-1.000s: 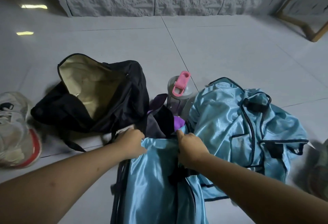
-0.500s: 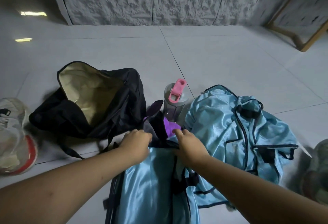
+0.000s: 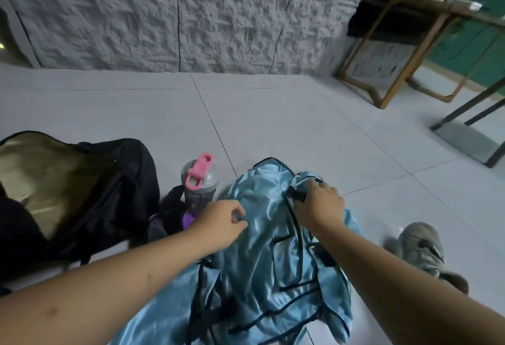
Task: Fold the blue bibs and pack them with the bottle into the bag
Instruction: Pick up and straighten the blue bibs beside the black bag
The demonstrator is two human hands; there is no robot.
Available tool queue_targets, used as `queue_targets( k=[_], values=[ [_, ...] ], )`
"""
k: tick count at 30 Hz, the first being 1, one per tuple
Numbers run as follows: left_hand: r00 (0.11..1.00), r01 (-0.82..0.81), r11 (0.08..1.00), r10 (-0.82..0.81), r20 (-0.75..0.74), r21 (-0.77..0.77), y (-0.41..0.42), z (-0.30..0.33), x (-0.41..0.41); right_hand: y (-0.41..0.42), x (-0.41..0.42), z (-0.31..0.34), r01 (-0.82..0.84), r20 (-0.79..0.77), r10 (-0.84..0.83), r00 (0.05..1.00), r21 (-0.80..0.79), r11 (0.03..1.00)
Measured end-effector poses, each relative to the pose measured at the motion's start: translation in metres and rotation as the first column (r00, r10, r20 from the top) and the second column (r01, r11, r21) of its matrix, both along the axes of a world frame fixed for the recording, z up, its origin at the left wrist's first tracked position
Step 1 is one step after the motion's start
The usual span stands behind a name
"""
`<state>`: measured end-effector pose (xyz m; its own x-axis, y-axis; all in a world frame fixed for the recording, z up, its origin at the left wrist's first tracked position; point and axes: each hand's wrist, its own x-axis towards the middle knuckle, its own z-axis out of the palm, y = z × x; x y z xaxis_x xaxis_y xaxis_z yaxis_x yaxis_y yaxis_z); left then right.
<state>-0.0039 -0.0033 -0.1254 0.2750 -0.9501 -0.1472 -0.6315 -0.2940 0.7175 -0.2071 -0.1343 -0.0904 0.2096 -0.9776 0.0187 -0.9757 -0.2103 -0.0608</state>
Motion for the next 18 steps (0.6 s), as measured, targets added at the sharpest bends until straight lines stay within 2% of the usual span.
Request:
queue_targets(
  k=[3, 5, 8, 11, 12, 13, 14, 15, 16, 17, 18],
  values=[
    [0.996, 0.037, 0.999, -0.036, -0.084, 0.006, -0.019, 0.003, -0.016, -0.013, -0.013, -0.006, 0.061, -0.095, -0.052, 0.994, 0.094, 0.994],
    [0.993, 0.059, 0.998, -0.06, -0.105, -0.007, -0.032, 0.004, -0.028, -0.018, -0.017, -0.008, 0.115, -0.07, -0.106, 0.992, 0.147, 0.982],
    [0.979, 0.062, 0.998, -0.067, -0.19, -0.031, -0.047, 0.007, -0.044, -0.015, -0.021, -0.004, 0.126, 0.1, -0.139, 0.985, 0.126, 0.984],
    [0.945, 0.038, 0.998, -0.051, -0.324, -0.047, -0.058, 0.006, -0.055, 0.005, -0.012, 0.004, -0.024, 0.361, 0.015, 0.932, 0.019, 1.0],
    [0.893, 0.002, 0.998, -0.031, -0.448, -0.064, -0.057, 0.01, -0.056, 0.015, -0.004, 0.004, -0.106, 0.431, 0.092, 0.898, 0.009, 0.994],
    [0.78, -0.07, 0.994, 0.004, -0.626, -0.08, -0.058, 0.015, -0.055, 0.025, 0.005, 0.004, -0.196, 0.471, 0.181, 0.863, -0.018, 0.98],
    [0.617, -0.142, 0.987, 0.033, -0.786, -0.069, -0.06, 0.017, -0.053, 0.033, 0.014, 0.001, -0.289, 0.477, 0.281, 0.833, -0.057, 0.956],
    [0.478, -0.174, 0.984, 0.047, -0.877, -0.043, -0.062, 0.021, -0.05, 0.041, 0.021, -0.003, -0.366, 0.458, 0.366, 0.81, -0.092, 0.926],
    [0.417, -0.176, 0.984, 0.062, -0.907, -0.014, -0.062, 0.027, -0.046, 0.049, 0.028, -0.005, -0.438, 0.451, 0.439, 0.777, -0.113, 0.892],
    [0.431, -0.156, 0.988, 0.08, -0.899, 0.013, -0.061, 0.03, -0.041, 0.056, 0.032, -0.005, -0.502, 0.452, 0.486, 0.748, -0.093, 0.86],
    [0.487, -0.143, 0.988, 0.117, -0.866, 0.053, -0.06, 0.03, -0.036, 0.063, 0.034, -0.004, -0.57, 0.468, 0.523, 0.713, -0.049, 0.82]
  ],
)
